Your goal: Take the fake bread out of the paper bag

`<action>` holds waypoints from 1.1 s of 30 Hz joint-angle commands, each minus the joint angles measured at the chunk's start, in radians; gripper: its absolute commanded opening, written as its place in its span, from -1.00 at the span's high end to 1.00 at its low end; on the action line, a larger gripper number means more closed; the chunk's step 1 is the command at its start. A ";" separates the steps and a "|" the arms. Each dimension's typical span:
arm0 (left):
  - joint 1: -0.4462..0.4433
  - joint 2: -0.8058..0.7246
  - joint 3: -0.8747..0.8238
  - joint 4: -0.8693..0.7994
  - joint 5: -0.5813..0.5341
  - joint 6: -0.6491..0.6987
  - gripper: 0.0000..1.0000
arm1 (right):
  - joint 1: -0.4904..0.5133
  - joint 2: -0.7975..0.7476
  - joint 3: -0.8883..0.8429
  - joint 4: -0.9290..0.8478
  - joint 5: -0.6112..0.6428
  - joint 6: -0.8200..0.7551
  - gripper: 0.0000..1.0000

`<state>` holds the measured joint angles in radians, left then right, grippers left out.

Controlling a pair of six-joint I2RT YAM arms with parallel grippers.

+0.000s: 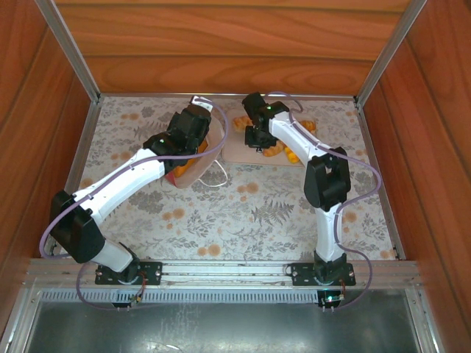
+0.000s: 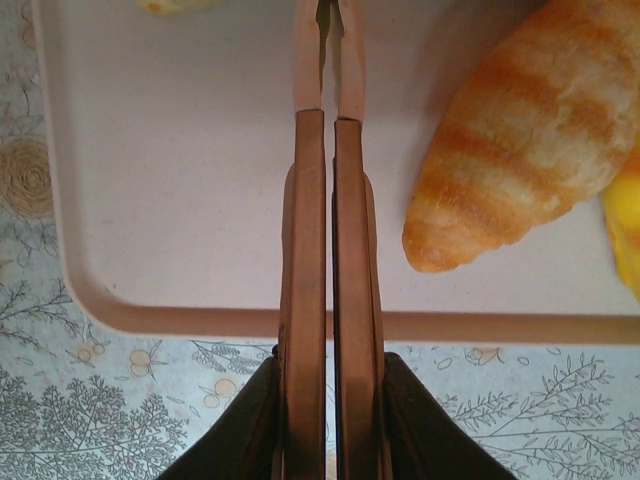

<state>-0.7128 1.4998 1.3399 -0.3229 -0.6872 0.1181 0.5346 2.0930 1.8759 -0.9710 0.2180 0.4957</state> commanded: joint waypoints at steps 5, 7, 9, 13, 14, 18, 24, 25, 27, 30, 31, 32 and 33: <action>0.004 -0.003 0.039 0.022 -0.038 0.008 1.00 | -0.001 -0.009 -0.019 0.033 -0.080 -0.007 0.71; 0.005 -0.006 0.035 0.024 -0.038 0.007 1.00 | 0.002 -0.021 -0.040 0.044 -0.101 -0.002 0.71; 0.004 -0.008 0.032 0.022 -0.037 0.004 1.00 | 0.005 -0.035 -0.061 0.063 -0.124 0.004 0.71; 0.005 -0.012 0.030 0.023 -0.031 -0.002 1.00 | 0.011 -0.032 -0.066 0.085 -0.156 0.008 0.70; 0.004 -0.012 0.029 0.024 -0.030 -0.003 1.00 | 0.013 -0.027 -0.060 0.087 -0.155 0.007 0.70; 0.005 -0.019 0.027 0.023 -0.023 -0.006 1.00 | 0.012 -0.003 -0.024 0.087 -0.142 0.004 0.70; 0.004 -0.025 0.026 0.023 -0.021 -0.008 1.00 | 0.011 0.041 0.048 0.082 -0.133 -0.003 0.70; 0.004 -0.026 0.025 0.023 -0.021 -0.008 1.00 | 0.013 0.046 0.054 0.081 -0.130 -0.003 0.70; 0.004 -0.027 0.023 0.022 -0.022 -0.009 1.00 | 0.010 0.058 0.065 0.083 -0.127 -0.003 0.70; 0.004 -0.035 0.016 0.022 -0.023 -0.013 1.00 | 0.008 0.066 0.073 0.084 -0.131 -0.002 0.70; 0.004 -0.037 0.015 0.024 -0.023 -0.014 1.00 | 0.007 0.067 0.071 0.085 -0.134 -0.002 0.70; 0.005 -0.038 0.015 0.024 -0.023 -0.014 1.00 | 0.008 0.069 0.071 0.091 -0.138 -0.002 0.70; 0.004 -0.039 0.014 0.024 -0.024 -0.015 1.00 | 0.007 0.068 0.069 0.091 -0.140 -0.002 0.70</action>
<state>-0.7124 1.4982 1.3418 -0.3229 -0.6983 0.1181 0.5373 2.1498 1.9236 -0.8928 0.0925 0.4992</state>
